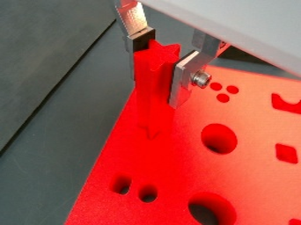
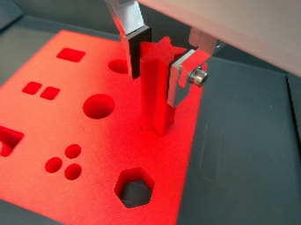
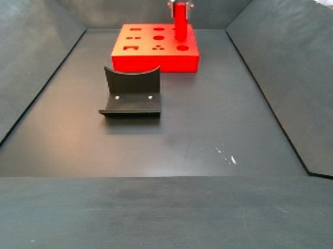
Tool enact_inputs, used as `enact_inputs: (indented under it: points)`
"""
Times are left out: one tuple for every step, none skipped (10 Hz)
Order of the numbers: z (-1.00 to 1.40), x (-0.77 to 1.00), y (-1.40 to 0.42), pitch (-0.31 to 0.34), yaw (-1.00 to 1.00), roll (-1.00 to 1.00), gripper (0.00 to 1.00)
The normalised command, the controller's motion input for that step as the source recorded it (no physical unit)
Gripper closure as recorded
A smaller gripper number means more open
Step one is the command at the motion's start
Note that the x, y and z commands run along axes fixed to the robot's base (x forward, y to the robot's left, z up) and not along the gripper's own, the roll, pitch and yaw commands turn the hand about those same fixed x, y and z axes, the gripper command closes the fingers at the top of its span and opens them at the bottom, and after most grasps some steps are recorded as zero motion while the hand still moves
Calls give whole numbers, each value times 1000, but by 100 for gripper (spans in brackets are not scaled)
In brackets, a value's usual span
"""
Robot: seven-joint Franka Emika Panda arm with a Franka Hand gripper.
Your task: Insert the star object.
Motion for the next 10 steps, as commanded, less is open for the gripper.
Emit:
enact_inputs:
  points:
    - [-460, -74, 0, 47, -183, 0, 100]
    - [-726, 0, 0, 51, -143, -97, 100]
    - [-860, 23, 3, 14, -137, -131, 100]
    - [-774, 66, 0, 0, -169, -174, 100]
    - [-629, 123, 0, -76, -146, -236, 100]
    - [-711, 0, 0, -146, -103, -183, 100]
    - [-923, -191, -49, -186, -140, 0, 100]
    - [-866, -277, -106, -216, -94, 66, 100]
    - [-346, -69, 0, 0, -31, 117, 100]
    - [0, 0, 0, 0, 0, 0, 100]
